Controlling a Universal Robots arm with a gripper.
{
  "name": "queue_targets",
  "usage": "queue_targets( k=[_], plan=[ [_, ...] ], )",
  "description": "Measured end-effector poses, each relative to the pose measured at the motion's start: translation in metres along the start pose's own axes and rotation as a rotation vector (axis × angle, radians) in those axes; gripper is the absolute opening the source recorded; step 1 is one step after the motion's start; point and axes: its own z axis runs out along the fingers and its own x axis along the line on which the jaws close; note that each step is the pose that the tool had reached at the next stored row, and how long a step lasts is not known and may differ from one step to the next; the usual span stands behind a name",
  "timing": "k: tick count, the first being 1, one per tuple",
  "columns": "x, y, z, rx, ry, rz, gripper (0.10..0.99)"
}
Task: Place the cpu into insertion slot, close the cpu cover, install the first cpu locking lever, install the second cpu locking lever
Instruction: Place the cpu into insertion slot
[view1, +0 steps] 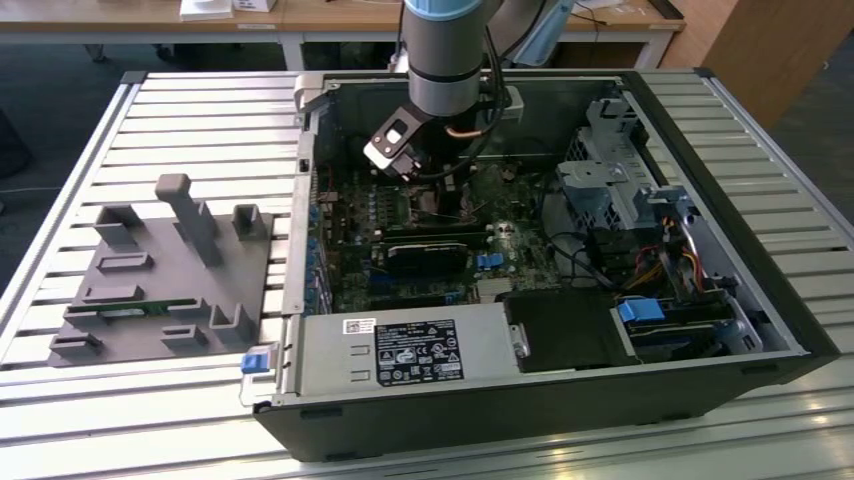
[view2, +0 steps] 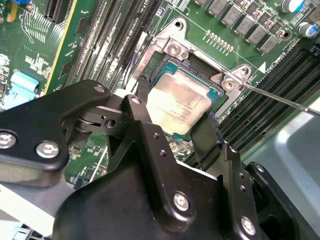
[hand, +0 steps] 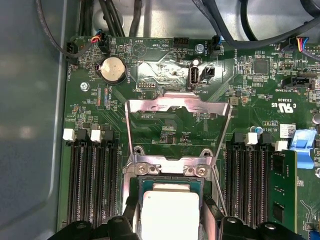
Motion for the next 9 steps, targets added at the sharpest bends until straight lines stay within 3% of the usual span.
queue_targets(
  k=[9],
  plan=[
    [0.0,0.0,-0.0002,0.0,-0.0001,0.0,0.612]
  ],
)
